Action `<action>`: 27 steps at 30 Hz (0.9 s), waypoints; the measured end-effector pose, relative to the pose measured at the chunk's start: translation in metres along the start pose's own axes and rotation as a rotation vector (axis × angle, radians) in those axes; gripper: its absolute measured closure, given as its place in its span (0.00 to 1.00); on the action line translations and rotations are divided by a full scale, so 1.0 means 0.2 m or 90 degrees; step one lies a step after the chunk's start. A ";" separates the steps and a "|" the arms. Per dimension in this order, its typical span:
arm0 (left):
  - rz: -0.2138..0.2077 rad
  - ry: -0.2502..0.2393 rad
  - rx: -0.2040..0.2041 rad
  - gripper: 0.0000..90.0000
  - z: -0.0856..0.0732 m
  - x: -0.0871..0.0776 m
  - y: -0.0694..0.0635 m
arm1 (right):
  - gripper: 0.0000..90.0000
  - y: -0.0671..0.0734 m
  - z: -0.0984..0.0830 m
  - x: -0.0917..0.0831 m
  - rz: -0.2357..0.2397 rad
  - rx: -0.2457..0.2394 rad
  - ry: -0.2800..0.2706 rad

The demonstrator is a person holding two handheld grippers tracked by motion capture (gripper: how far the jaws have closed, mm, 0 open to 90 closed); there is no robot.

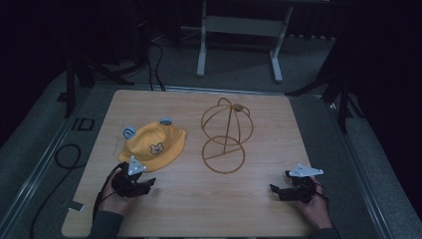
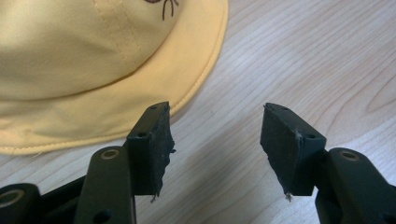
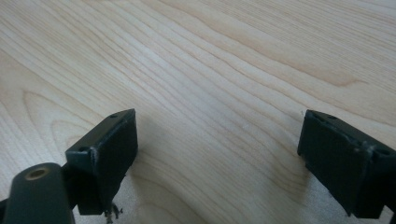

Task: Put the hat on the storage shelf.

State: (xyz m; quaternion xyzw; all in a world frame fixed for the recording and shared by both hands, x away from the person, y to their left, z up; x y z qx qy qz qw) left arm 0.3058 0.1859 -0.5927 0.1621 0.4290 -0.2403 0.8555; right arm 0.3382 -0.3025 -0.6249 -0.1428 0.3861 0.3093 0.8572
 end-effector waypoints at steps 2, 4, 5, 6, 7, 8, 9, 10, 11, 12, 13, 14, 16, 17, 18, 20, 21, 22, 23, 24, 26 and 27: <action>-0.003 0.004 0.007 0.49 0.00 -0.01 0.00 | 0.13 0.00 0.00 0.00 0.000 0.000 0.000; -0.003 0.006 0.012 0.50 0.00 -0.01 -0.01 | 0.13 0.00 0.00 0.00 0.000 0.000 0.000; -0.003 0.008 0.014 0.50 0.00 -0.02 -0.01 | 0.13 0.00 0.00 0.00 0.000 0.000 0.000; -0.003 0.009 0.016 0.50 0.00 -0.02 -0.01 | 0.13 0.00 0.00 0.00 0.000 0.000 0.000; -0.003 0.009 0.014 0.50 0.01 -0.02 -0.01 | 0.13 0.00 0.00 0.00 0.000 0.000 0.000; -0.007 0.007 0.015 0.50 0.02 -0.03 -0.01 | 0.13 0.00 0.00 0.00 0.000 0.000 0.000; -0.007 0.007 0.015 0.51 0.02 -0.03 -0.01 | 0.13 0.00 0.00 0.00 0.000 0.000 0.000; -0.010 0.007 0.015 0.51 0.02 -0.04 -0.01 | 0.13 0.00 0.00 0.00 -0.001 0.001 0.000; -0.015 0.007 0.016 0.53 0.03 -0.04 -0.01 | 0.13 0.00 0.00 0.00 -0.002 0.003 0.000; -0.017 0.005 0.014 0.55 0.03 -0.04 -0.01 | 0.13 0.00 0.00 0.00 -0.004 0.006 -0.001; -0.020 0.005 0.013 0.55 0.03 -0.05 -0.01 | 0.13 0.00 0.00 0.00 -0.004 0.006 -0.001; -0.022 0.003 0.015 0.55 0.04 -0.05 -0.01 | 0.13 0.00 0.00 0.00 -0.005 0.007 -0.001; -0.023 0.002 0.014 0.56 0.04 -0.07 0.01 | 0.13 0.00 0.00 0.00 -0.005 0.007 -0.001; -0.023 0.002 0.014 0.57 0.04 -0.07 0.01 | 0.13 0.00 0.00 0.00 -0.005 0.007 -0.001; -0.023 0.000 0.012 0.58 0.04 -0.08 0.02 | 0.13 0.00 0.00 0.00 -0.006 0.007 -0.001; -0.020 0.002 0.012 0.59 0.04 -0.09 0.03 | 0.13 0.00 0.00 0.00 -0.006 0.008 -0.001; -0.018 0.000 0.011 0.59 0.04 -0.09 0.03 | 0.13 0.00 0.00 0.00 -0.006 0.008 -0.001; -0.019 -0.002 0.010 0.60 0.04 -0.10 0.04 | 0.13 0.00 0.00 0.00 -0.006 0.007 -0.001; -0.019 -0.006 0.007 0.61 0.04 -0.11 0.05 | 0.13 0.00 0.00 0.00 -0.006 0.008 -0.001; -0.019 -0.007 0.006 0.61 0.04 -0.11 0.05 | 0.13 0.00 0.00 0.00 -0.006 0.007 -0.001; -0.021 -0.008 0.008 0.63 0.04 -0.11 0.06 | 0.13 0.00 0.00 0.00 -0.006 0.009 0.000; -0.020 -0.007 0.007 0.63 0.04 -0.12 0.06 | 0.13 0.00 0.00 0.00 -0.006 0.009 0.000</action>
Point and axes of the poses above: each handheld gripper's, and its own axes: x roughly forward along the jaws, z roughly out of its top, y roughly to its left, the point moved 7 cm from there along x, roughly forward along the jaws, and after that the axes turned 5 degrees about y, right-handed, at the moved point
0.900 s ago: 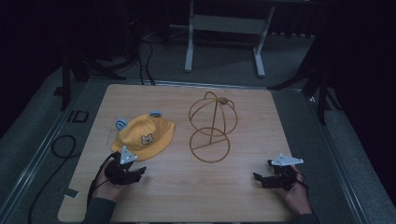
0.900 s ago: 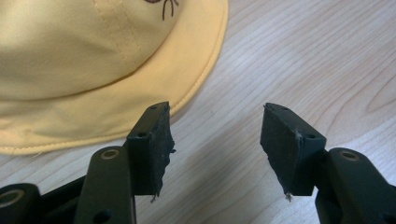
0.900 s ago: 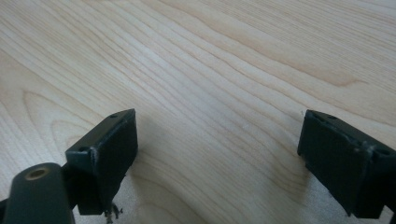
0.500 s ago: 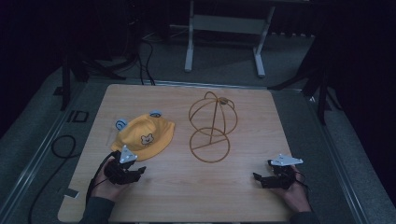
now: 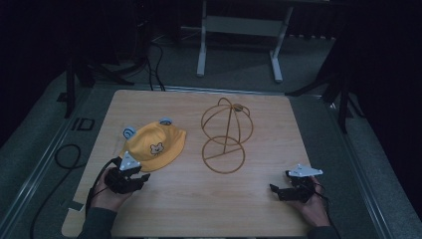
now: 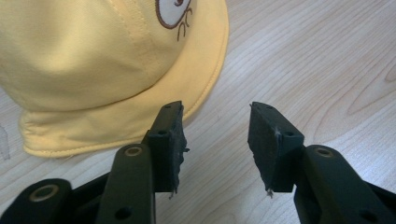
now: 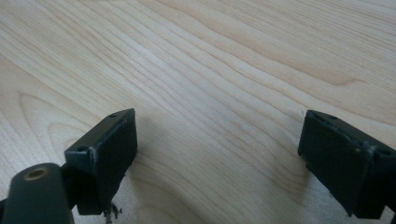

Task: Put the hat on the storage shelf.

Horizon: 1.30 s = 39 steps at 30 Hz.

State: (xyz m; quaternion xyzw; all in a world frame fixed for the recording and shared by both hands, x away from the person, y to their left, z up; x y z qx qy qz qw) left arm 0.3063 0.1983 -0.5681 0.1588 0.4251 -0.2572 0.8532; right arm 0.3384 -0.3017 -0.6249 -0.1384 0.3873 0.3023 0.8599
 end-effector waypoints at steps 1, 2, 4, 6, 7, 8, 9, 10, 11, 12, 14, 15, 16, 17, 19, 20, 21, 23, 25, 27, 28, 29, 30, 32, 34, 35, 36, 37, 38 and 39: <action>-0.001 -0.003 -0.003 0.63 0.00 0.00 0.00 | 0.13 0.00 0.00 0.00 0.000 0.000 0.000; -0.002 -0.004 -0.004 0.63 0.00 -0.01 0.00 | 0.13 0.00 0.00 0.00 -0.001 0.001 0.000; -0.004 -0.005 -0.005 0.63 0.00 -0.01 0.01 | 0.13 0.00 0.00 0.00 -0.001 0.002 -0.001; -0.005 -0.005 -0.004 0.62 0.01 -0.02 0.01 | 0.13 0.00 0.00 0.00 -0.002 0.002 -0.001; -0.005 -0.007 -0.005 0.62 0.01 -0.02 0.01 | 0.13 0.00 0.00 0.00 -0.001 0.002 -0.001; -0.006 -0.009 -0.007 0.61 0.01 -0.03 0.01 | 0.13 0.00 0.00 0.00 -0.001 0.002 -0.001; -0.007 -0.008 -0.005 0.61 0.02 -0.03 0.02 | 0.13 0.00 0.00 0.00 -0.001 0.002 -0.001; -0.009 -0.006 -0.002 0.61 0.03 -0.04 0.02 | 0.13 0.00 0.00 0.00 -0.002 0.002 -0.001; -0.009 -0.005 0.003 0.61 0.03 -0.04 0.03 | 0.13 0.00 0.00 0.00 -0.001 0.002 -0.001; -0.009 -0.005 0.003 0.61 0.03 -0.04 0.03 | 0.13 0.00 0.00 0.00 -0.001 0.002 -0.001; -0.009 -0.002 0.012 0.60 0.04 -0.05 0.03 | 0.13 0.00 0.00 0.00 -0.002 0.002 -0.001; -0.009 -0.001 0.017 0.60 0.05 -0.06 0.03 | 0.13 0.00 0.00 0.00 -0.002 0.002 -0.001; -0.013 -0.004 0.021 0.60 0.06 -0.07 0.03 | 0.13 0.00 0.00 0.00 -0.002 0.002 -0.001; -0.013 -0.004 0.021 0.60 0.06 -0.07 0.03 | 0.13 0.00 0.00 0.00 -0.002 0.002 -0.001; -0.016 -0.001 0.030 0.60 0.07 -0.09 0.04 | 0.13 0.00 0.00 0.00 -0.002 0.002 -0.001; -0.016 -0.001 0.030 0.60 0.07 -0.09 0.04 | 0.13 0.00 0.00 0.00 -0.002 0.002 -0.001; -0.016 -0.001 0.033 0.60 0.07 -0.09 0.04 | 0.13 0.00 0.00 0.00 -0.002 0.002 -0.001; -0.020 -0.002 0.036 0.60 0.08 -0.10 0.04 | 0.13 0.00 0.00 0.00 -0.002 0.002 -0.001; -0.021 -0.002 0.040 0.59 0.09 -0.11 0.05 | 0.13 0.00 0.00 0.00 -0.002 0.002 -0.001; -0.022 0.002 0.048 0.59 0.10 -0.12 0.06 | 0.13 0.00 0.00 0.00 -0.002 0.002 -0.001; -0.021 0.003 0.050 0.59 0.11 -0.12 0.06 | 0.13 0.00 0.00 0.00 -0.002 0.002 -0.001; -0.021 0.003 0.052 0.58 0.12 -0.13 0.07 | 0.13 0.00 0.00 0.00 -0.001 0.002 0.000; -0.022 0.004 0.061 0.58 0.14 -0.14 0.08 | 0.13 0.00 0.00 0.00 -0.001 0.002 0.000; -0.023 0.004 0.065 0.57 0.14 -0.15 0.08 | 0.13 0.00 0.00 0.00 -0.002 0.002 -0.001; -0.033 0.002 0.071 0.57 0.16 -0.16 0.08 | 0.13 0.00 0.00 0.00 -0.002 0.002 -0.001; -0.038 -0.001 0.075 0.56 0.16 -0.17 0.08 | 0.13 0.00 0.00 0.00 -0.002 0.002 -0.001; -0.041 -0.003 0.078 0.56 0.17 -0.18 0.08 | 0.13 0.00 0.00 0.00 -0.002 0.002 -0.001; -0.045 -0.004 0.083 0.56 0.18 -0.18 0.09 | 0.13 0.00 0.00 0.00 -0.002 0.002 -0.001; -0.050 -0.007 0.090 0.56 0.19 -0.20 0.09 | 0.13 0.00 0.00 0.00 -0.002 0.002 -0.001; -0.051 -0.007 0.095 0.55 0.20 -0.21 0.10 | 0.13 0.00 0.00 0.00 -0.002 0.002 -0.001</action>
Point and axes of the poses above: each handheld gripper's, and its own axes: x roughly forward along the jaws, z roughly out of its top, y roughly to its left, the point moved 7 cm from there along x, roughly forward along the jaws, and after that the axes turned 5 degrees about y, right-handed, at the moved point
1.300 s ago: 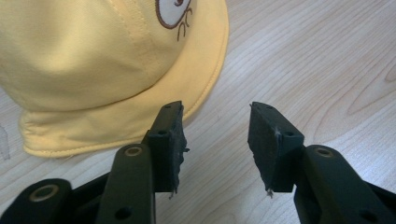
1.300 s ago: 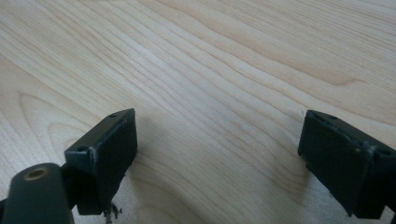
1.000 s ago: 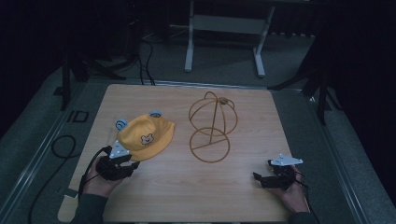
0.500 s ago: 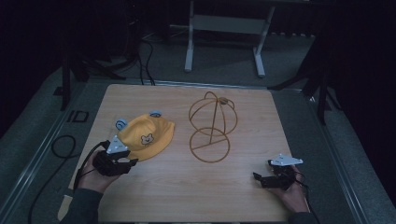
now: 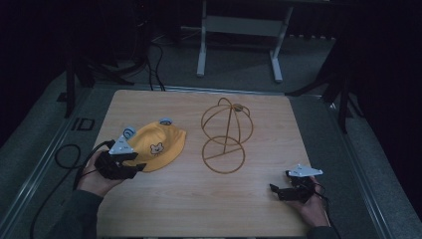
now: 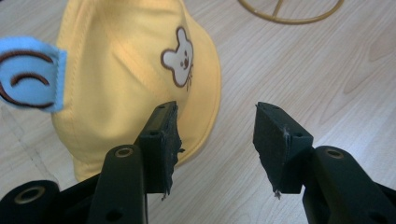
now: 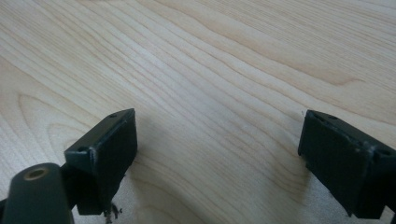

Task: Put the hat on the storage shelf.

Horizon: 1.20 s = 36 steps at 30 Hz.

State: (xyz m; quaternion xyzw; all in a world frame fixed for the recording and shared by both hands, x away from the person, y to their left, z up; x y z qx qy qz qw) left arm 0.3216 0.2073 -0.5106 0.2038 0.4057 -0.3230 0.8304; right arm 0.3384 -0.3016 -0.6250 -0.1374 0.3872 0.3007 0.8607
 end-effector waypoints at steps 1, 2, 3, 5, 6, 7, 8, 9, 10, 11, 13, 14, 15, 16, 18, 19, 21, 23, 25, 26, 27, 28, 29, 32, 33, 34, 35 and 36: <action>0.000 0.000 0.000 0.55 0.00 0.00 0.00 | 0.13 0.00 0.00 0.00 0.000 0.000 0.000; -0.001 -0.001 0.003 0.55 0.01 0.00 0.00 | 0.13 0.00 0.00 0.00 0.000 0.000 0.000; 0.000 -0.001 0.008 0.55 0.01 -0.01 0.01 | 0.13 0.00 0.00 0.00 0.000 0.000 0.000; 0.002 -0.002 0.020 0.54 0.03 -0.02 0.03 | 0.13 0.00 0.00 0.00 -0.001 0.000 0.000; 0.002 -0.002 0.020 0.54 0.03 -0.02 0.03 | 0.13 0.00 0.00 0.00 -0.001 0.000 0.000; 0.001 -0.004 0.022 0.54 0.03 -0.03 0.03 | 0.13 0.00 0.00 0.00 -0.001 0.000 0.000; -0.002 -0.010 0.022 0.54 0.04 -0.04 0.04 | 0.13 0.00 0.00 0.00 -0.001 0.000 0.000; -0.004 -0.013 0.025 0.54 0.04 -0.05 0.05 | 0.13 0.00 0.00 0.00 -0.001 0.000 0.000; -0.004 -0.014 0.026 0.54 0.05 -0.05 0.06 | 0.13 0.00 0.00 0.00 -0.001 0.001 0.000; -0.005 -0.015 0.030 0.54 0.06 -0.05 0.06 | 0.13 0.00 0.00 0.00 -0.001 0.001 0.000; -0.006 -0.014 0.036 0.54 0.06 -0.05 0.09 | 0.13 0.00 0.00 0.00 -0.001 0.001 0.000; -0.006 -0.015 0.039 0.54 0.07 -0.06 0.10 | 0.13 0.00 0.00 0.00 -0.001 0.001 0.000; -0.007 -0.018 0.041 0.54 0.07 -0.06 0.11 | 0.13 0.00 0.00 0.00 -0.001 0.000 0.000; -0.008 -0.021 0.043 0.54 0.08 -0.06 0.12 | 0.13 0.00 0.00 0.00 -0.001 0.000 0.000; -0.012 -0.029 0.043 0.54 0.10 -0.07 0.15 | 0.13 0.00 0.00 0.00 -0.001 0.000 0.000; -0.015 -0.033 0.044 0.54 0.11 -0.07 0.16 | 0.13 0.00 0.00 0.00 -0.001 0.001 0.000; -0.025 -0.035 0.045 0.53 0.16 -0.07 0.19 | 0.13 0.00 0.00 0.00 -0.001 0.001 0.000; -0.027 -0.034 0.046 0.53 0.17 -0.06 0.20 | 0.13 0.00 0.00 0.00 -0.001 0.001 0.000; -0.030 -0.032 0.052 0.52 0.20 -0.05 0.22 | 0.13 0.00 0.00 0.00 -0.001 0.002 0.000; -0.030 -0.027 0.059 0.52 0.21 -0.05 0.23 | 0.13 0.00 0.00 0.00 -0.001 0.001 0.000; -0.030 -0.025 0.063 0.52 0.22 -0.05 0.23 | 0.13 0.00 0.00 0.00 -0.001 0.001 0.000; -0.029 -0.024 0.064 0.51 0.24 -0.04 0.24 | 0.13 0.00 0.00 0.00 -0.001 0.000 -0.001; -0.033 -0.022 0.065 0.51 0.26 -0.03 0.26 | 0.13 0.00 0.00 0.00 -0.001 0.000 -0.001; -0.035 -0.019 0.065 0.51 0.28 -0.02 0.27 | 0.13 0.00 0.00 0.00 -0.001 0.001 0.000; -0.035 -0.012 0.068 0.51 0.28 -0.01 0.28 | 0.13 0.00 0.00 0.00 -0.001 0.001 0.000; -0.035 -0.005 0.068 0.51 0.29 0.00 0.29 | 0.13 0.00 0.00 0.00 -0.001 0.001 0.000; -0.034 0.000 0.067 0.51 0.29 0.01 0.31 | 0.13 0.00 0.00 0.00 -0.001 0.001 0.000; -0.034 0.006 0.067 0.51 0.30 0.01 0.32 | 0.13 0.00 0.00 0.00 -0.001 0.001 0.000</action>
Point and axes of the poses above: each handheld gripper's, and its own axes: x roughly forward along the jaws, z roughly out of its top, y roughly to its left, the point moved 7 cm from there along x, roughly forward along the jaws, and after that the axes turned 5 degrees about y, right-handed, at the moved point
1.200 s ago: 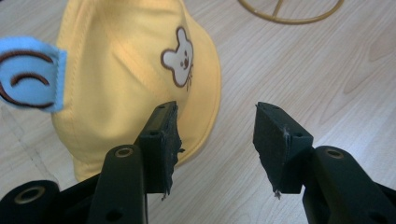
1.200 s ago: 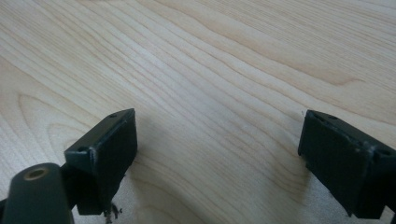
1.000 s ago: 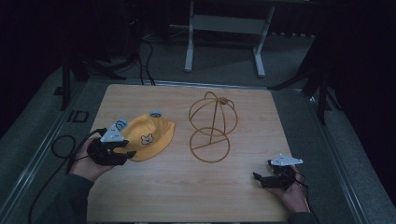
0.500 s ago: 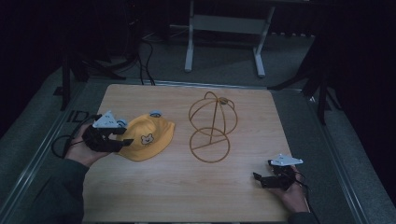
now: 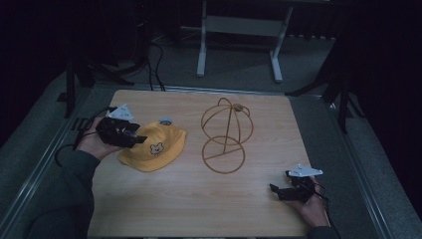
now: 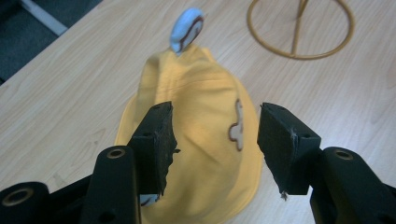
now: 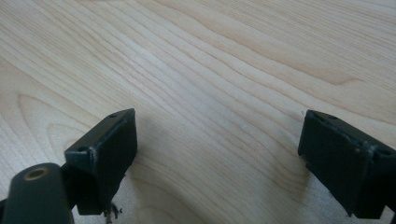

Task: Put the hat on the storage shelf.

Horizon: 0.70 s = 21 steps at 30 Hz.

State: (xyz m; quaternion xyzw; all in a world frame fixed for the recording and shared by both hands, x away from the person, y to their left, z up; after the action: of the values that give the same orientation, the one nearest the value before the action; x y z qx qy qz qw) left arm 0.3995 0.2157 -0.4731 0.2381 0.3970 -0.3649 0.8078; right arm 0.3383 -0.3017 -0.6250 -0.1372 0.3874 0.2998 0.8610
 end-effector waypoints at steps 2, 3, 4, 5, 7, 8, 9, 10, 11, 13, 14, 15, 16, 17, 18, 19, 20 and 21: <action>-0.001 0.006 -0.004 0.51 0.01 0.01 0.02 | 0.13 0.00 0.00 0.00 0.000 0.000 0.000; -0.003 0.009 -0.006 0.51 0.01 0.02 0.03 | 0.13 0.00 0.00 0.00 0.000 0.000 0.000; -0.005 0.012 -0.006 0.51 0.01 0.02 0.04 | 0.13 0.00 0.00 0.00 0.000 0.000 0.000; -0.006 0.015 -0.006 0.51 0.02 0.03 0.05 | 0.13 0.00 0.00 0.00 0.000 0.000 0.000; -0.010 0.017 -0.007 0.51 0.02 0.04 0.07 | 0.13 0.00 0.00 0.00 0.000 0.000 0.000; -0.009 0.023 -0.006 0.51 0.03 0.05 0.07 | 0.13 0.00 0.00 0.00 0.000 0.000 0.000; -0.011 0.024 -0.006 0.51 0.03 0.05 0.08 | 0.13 0.00 0.00 0.00 0.000 0.000 0.000; -0.015 0.027 -0.004 0.52 0.04 0.06 0.08 | 0.13 0.00 0.00 0.00 0.000 0.000 0.000; -0.016 0.028 -0.004 0.53 0.04 0.07 0.09 | 0.13 0.00 0.00 0.00 0.000 0.000 0.000; -0.019 0.035 -0.005 0.54 0.04 0.10 0.10 | 0.13 0.00 0.00 0.00 0.000 0.000 0.000; -0.019 0.039 -0.007 0.55 0.04 0.11 0.11 | 0.13 0.00 0.00 0.00 0.000 0.000 0.000; -0.021 0.045 -0.009 0.55 0.04 0.12 0.12 | 0.13 0.00 0.00 0.00 0.000 0.000 0.000; -0.023 0.049 -0.012 0.56 0.04 0.14 0.12 | 0.13 0.00 0.00 0.00 0.000 0.000 0.000; -0.026 0.052 -0.014 0.57 0.04 0.15 0.13 | 0.13 0.00 0.00 0.00 0.000 0.000 0.000; -0.027 0.052 -0.018 0.58 0.04 0.16 0.13 | 0.13 0.00 0.00 0.00 0.000 0.000 0.000; -0.027 0.053 -0.016 0.58 0.05 0.17 0.13 | 0.13 0.00 0.00 0.00 0.000 0.000 0.000; -0.027 0.054 -0.017 0.58 0.05 0.18 0.13 | 0.13 0.00 0.00 0.00 0.000 0.000 0.000; -0.028 0.057 -0.019 0.58 0.05 0.18 0.14 | 0.13 0.00 0.00 0.00 0.000 0.000 0.000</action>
State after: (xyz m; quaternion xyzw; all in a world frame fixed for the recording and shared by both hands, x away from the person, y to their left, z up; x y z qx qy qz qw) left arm 0.4409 0.2111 -0.4949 0.2329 0.4431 -0.3659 0.7845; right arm 0.3384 -0.3017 -0.6250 -0.1372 0.3873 0.3000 0.8609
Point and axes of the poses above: each handheld gripper's, and its own axes: x roughly forward along the jaws, z roughly out of its top, y roughly to its left, the point moved 7 cm from there along x, roughly forward along the jaws, and after that the axes turned 5 degrees about y, right-handed, at the moved point
